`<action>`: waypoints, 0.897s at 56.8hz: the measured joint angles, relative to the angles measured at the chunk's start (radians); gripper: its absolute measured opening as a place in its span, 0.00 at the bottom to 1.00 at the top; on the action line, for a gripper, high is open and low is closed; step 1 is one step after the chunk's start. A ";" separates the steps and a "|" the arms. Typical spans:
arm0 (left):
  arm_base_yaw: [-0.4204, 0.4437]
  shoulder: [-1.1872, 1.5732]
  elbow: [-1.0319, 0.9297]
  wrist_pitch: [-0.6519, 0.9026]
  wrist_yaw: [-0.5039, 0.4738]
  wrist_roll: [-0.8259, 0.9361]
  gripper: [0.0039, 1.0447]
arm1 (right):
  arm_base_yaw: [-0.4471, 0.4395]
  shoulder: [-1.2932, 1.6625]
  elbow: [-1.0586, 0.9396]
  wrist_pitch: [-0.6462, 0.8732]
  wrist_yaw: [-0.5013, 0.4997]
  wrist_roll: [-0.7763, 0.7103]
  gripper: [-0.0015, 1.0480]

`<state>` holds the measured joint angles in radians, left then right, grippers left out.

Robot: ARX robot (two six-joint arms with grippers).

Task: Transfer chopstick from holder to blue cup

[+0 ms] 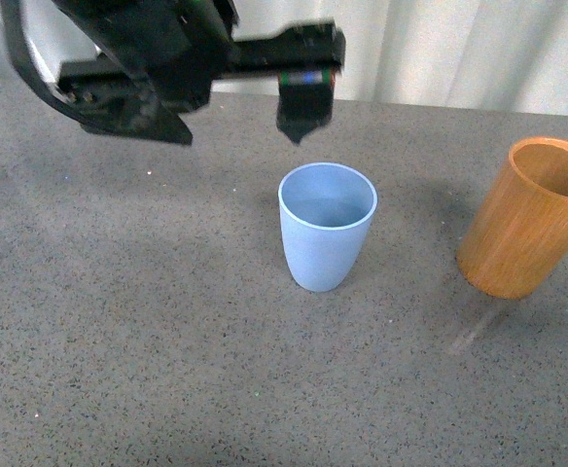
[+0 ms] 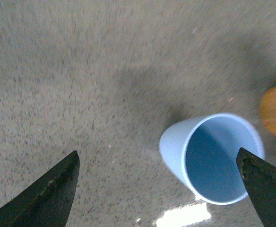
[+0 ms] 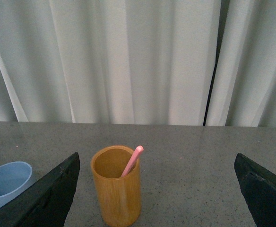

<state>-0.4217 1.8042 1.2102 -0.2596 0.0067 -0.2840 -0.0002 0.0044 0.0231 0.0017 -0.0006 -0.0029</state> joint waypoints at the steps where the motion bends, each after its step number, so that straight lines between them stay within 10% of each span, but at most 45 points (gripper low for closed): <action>1: 0.010 -0.034 -0.026 0.037 0.019 -0.004 0.94 | 0.000 0.000 0.000 0.000 0.000 0.000 0.90; 7: 0.058 -0.212 -0.162 0.244 0.064 0.000 0.93 | 0.000 0.000 0.000 0.000 0.000 0.000 0.90; 16: 0.185 -0.575 -0.519 0.761 -0.185 0.192 0.68 | 0.000 0.000 0.000 0.000 0.000 0.000 0.90; 25: 0.406 -0.915 -0.816 0.752 -0.037 0.249 0.42 | 0.000 0.000 0.000 0.000 0.000 0.000 0.90; 38: 0.420 -1.038 -0.974 0.771 -0.005 0.271 0.04 | 0.000 0.000 0.000 0.000 0.003 0.000 0.90; 51: 0.421 -1.138 -1.054 0.768 -0.010 0.276 0.03 | 0.000 0.000 0.000 0.000 0.000 0.000 0.90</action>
<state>-0.0010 0.6666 0.1558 0.5083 -0.0029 -0.0078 -0.0002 0.0044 0.0231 0.0017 -0.0010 -0.0029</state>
